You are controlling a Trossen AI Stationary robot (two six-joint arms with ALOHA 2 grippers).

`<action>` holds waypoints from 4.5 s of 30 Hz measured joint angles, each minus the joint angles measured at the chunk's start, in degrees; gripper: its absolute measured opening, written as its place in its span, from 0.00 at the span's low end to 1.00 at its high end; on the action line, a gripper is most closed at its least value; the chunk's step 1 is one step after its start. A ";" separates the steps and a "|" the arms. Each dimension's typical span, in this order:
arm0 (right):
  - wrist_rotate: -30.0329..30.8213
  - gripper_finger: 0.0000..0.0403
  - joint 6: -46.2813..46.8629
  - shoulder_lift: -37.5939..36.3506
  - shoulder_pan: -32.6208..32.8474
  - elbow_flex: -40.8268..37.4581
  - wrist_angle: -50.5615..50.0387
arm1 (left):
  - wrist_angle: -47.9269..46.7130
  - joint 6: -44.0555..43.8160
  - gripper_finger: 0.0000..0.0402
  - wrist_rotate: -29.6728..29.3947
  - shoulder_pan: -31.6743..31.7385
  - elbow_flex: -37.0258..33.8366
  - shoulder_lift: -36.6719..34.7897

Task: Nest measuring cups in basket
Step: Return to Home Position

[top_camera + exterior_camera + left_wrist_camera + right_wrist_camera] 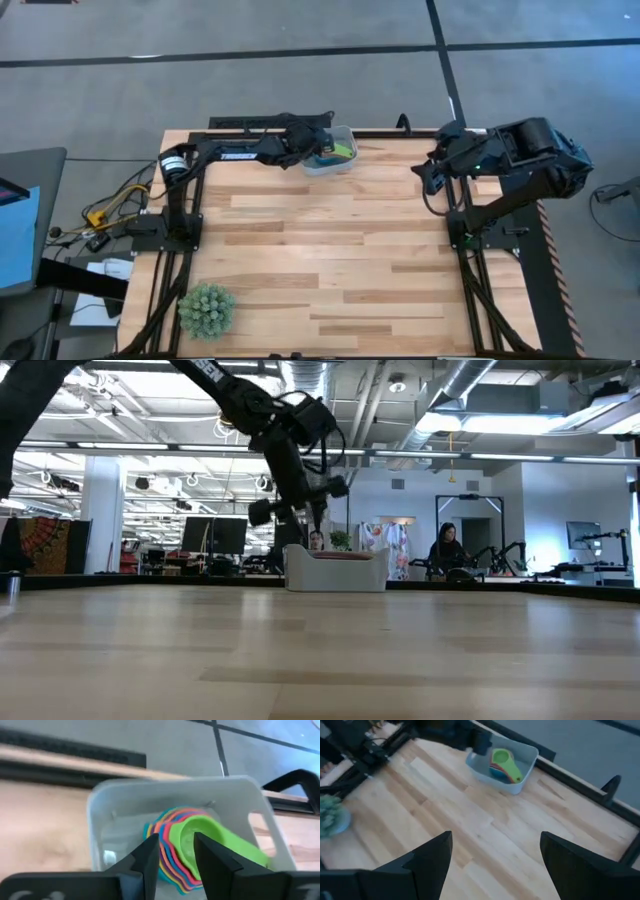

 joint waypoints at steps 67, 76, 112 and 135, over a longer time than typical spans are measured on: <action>-20.35 0.01 -38.84 -54.93 -5.57 -101.94 106.65 | 6.35 52.72 0.00 43.76 -9.94 -71.17 -110.36; -20.71 0.02 -39.53 -69.06 -5.61 -106.71 98.48 | 14.85 52.67 0.00 45.16 -9.92 -76.72 -110.36; 2.28 0.12 2.51 -70.88 -7.37 -106.60 95.26 | 14.00 54.01 0.00 31.24 -11.67 -79.22 -109.68; 2.28 0.12 2.71 -70.88 -7.35 -106.47 95.24 | 13.96 53.98 0.00 31.28 -11.67 -79.28 -109.68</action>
